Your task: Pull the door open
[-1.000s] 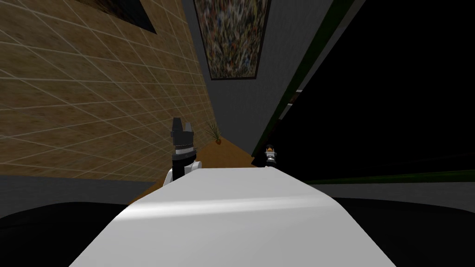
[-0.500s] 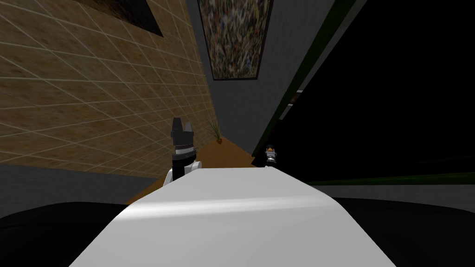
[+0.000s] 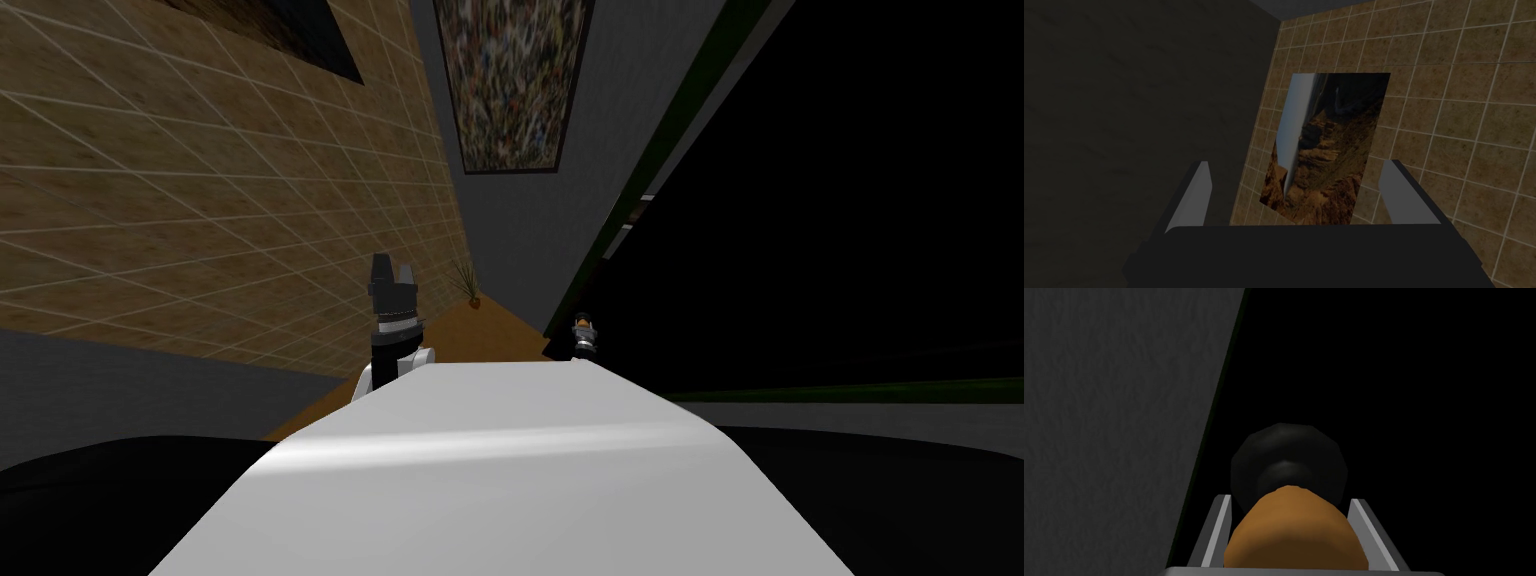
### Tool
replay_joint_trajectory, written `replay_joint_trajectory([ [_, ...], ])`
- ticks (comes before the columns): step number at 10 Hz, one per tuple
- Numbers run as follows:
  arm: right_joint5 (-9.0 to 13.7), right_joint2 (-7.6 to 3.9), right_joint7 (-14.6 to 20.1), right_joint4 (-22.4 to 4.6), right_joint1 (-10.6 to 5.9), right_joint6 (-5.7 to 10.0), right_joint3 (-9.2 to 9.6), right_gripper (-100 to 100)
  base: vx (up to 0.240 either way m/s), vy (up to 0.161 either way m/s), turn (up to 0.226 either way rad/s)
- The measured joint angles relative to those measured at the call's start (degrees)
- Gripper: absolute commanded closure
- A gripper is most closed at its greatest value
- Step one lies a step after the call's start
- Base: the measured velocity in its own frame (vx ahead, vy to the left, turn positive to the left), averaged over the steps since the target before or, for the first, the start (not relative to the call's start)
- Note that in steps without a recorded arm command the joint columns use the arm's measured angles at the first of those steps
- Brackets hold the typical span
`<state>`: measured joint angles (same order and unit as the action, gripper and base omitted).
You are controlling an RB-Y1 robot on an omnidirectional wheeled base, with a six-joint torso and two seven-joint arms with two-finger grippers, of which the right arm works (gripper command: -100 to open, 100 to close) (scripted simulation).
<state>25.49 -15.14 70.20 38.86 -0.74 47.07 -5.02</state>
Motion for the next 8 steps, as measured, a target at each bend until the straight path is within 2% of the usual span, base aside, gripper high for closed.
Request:
replay_joint_trajectory([
  [8, 1.3, -0.03, 10.3, 0.2, 0.06, -0.06, 0.01, 100, -0.029, -0.005, 0.037],
])
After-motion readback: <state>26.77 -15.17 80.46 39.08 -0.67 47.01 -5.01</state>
